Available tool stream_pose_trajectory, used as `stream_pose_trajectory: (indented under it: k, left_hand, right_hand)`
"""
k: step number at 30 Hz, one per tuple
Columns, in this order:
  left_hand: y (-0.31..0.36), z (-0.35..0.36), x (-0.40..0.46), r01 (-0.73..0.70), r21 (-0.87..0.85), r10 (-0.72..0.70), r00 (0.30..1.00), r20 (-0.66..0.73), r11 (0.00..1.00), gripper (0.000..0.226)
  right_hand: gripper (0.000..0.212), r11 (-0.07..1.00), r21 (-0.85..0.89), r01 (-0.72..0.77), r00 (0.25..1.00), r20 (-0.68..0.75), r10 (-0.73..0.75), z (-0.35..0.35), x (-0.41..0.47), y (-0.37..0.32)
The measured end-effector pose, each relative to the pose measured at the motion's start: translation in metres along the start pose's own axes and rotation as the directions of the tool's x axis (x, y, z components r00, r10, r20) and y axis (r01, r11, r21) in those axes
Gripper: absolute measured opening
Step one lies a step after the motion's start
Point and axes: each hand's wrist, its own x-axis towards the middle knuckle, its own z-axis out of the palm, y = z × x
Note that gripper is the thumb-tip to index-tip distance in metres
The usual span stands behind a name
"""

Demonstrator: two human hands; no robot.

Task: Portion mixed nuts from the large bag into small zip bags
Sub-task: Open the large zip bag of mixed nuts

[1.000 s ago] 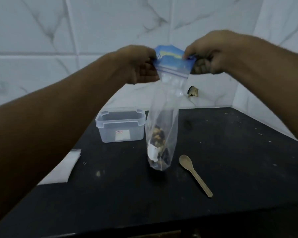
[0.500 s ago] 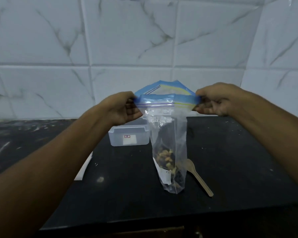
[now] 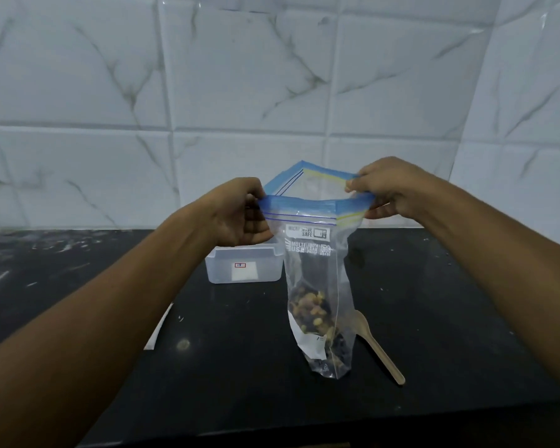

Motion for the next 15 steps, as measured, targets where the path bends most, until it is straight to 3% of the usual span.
stream_pose_trajectory:
  k: [5, 7, 11, 13, 15]
  left_hand:
    - [0.017, 0.010, 0.008, -0.108, 0.319, 0.166, 0.973, -0.162, 0.942, 0.033]
    - [0.026, 0.018, 0.008, -0.111, 0.356, 0.175, 0.973, -0.153, 0.928, 0.039]
    - [0.033, 0.033, 0.011, -0.150, 0.382, 0.189, 0.980, -0.066, 0.912, 0.075]
    - [0.034, 0.043, 0.014, -0.176, 0.424, 0.211, 0.977, -0.036, 0.889, 0.069]
    - [0.034, 0.048, 0.018, -0.188, 0.420, 0.234, 0.970, -0.060, 0.888, 0.040]
  right_hand:
    - [0.028, 0.962, 0.255, -0.095, 0.995, 0.051, 0.085, -0.003, 0.015, 0.011]
    - [0.033, 0.934, 0.325, -0.149, 0.987, 0.102, 0.122, -0.003, 0.020, 0.015]
    - [0.041, 0.926, 0.351, -0.142, 0.985, 0.146, 0.096, 0.002, 0.025, 0.013]
    - [0.040, 0.921, 0.369, -0.126, 0.985, 0.159, 0.071, 0.006, 0.026, 0.010]
    - [0.036, 0.907, 0.399, -0.136, 0.983, 0.171, 0.072, 0.008, 0.026, 0.009]
